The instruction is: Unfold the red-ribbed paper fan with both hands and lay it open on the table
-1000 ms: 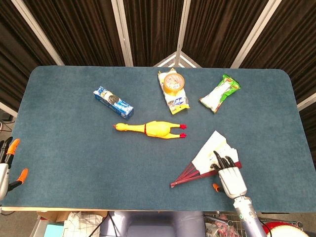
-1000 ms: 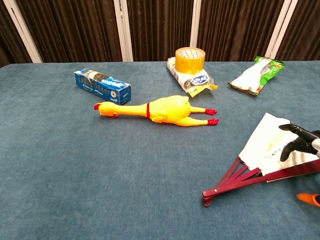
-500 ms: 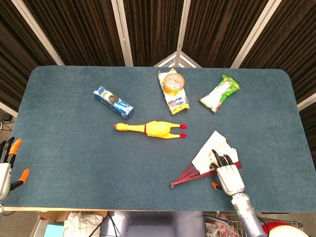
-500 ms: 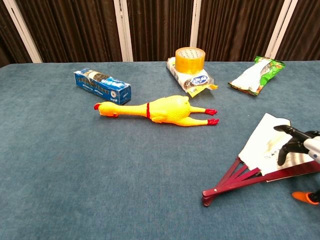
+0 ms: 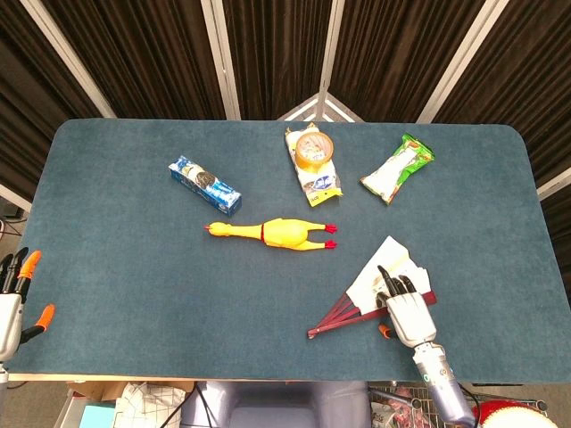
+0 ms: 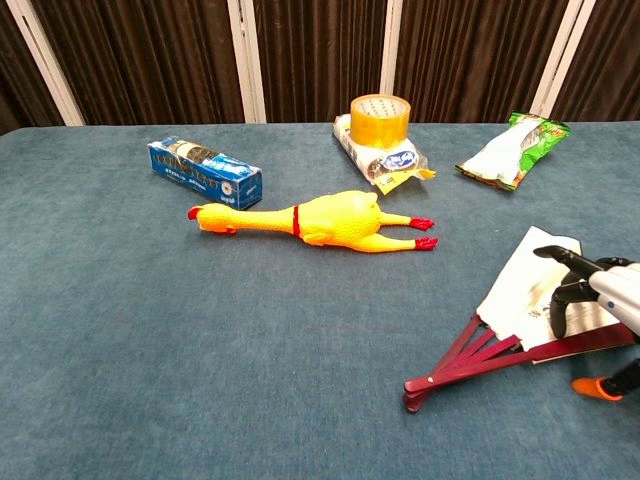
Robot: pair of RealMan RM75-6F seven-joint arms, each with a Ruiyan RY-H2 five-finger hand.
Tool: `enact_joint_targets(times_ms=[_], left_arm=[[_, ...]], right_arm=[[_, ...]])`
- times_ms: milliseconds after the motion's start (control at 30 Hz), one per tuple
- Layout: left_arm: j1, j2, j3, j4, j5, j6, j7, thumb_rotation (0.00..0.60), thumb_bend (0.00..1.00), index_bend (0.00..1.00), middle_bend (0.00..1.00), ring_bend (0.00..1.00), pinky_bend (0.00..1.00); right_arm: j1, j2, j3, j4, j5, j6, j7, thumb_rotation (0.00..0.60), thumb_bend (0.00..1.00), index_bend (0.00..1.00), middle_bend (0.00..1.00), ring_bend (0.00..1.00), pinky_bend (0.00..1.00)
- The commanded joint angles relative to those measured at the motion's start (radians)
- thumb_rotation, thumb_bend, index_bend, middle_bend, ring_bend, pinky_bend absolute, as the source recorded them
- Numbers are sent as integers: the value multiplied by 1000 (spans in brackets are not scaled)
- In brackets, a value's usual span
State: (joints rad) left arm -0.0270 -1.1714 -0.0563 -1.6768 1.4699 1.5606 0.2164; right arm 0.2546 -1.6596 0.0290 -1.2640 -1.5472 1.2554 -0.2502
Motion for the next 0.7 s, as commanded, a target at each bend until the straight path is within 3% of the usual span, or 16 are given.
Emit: enact_joint_targets(times_ms=[33, 700], left_arm=[[-1, -1, 0, 0, 0, -1, 1, 600, 431, 30, 0, 0, 0], [-3, -3, 2, -3, -3, -6, 11, 600, 430, 31, 0, 0, 0]], right_arm=[[7, -2, 5, 0, 2, -1, -3, 600, 235, 513, 72, 230, 182], [42, -4, 18, 1, 38, -29, -23, 600, 239, 526, 72, 230, 188]])
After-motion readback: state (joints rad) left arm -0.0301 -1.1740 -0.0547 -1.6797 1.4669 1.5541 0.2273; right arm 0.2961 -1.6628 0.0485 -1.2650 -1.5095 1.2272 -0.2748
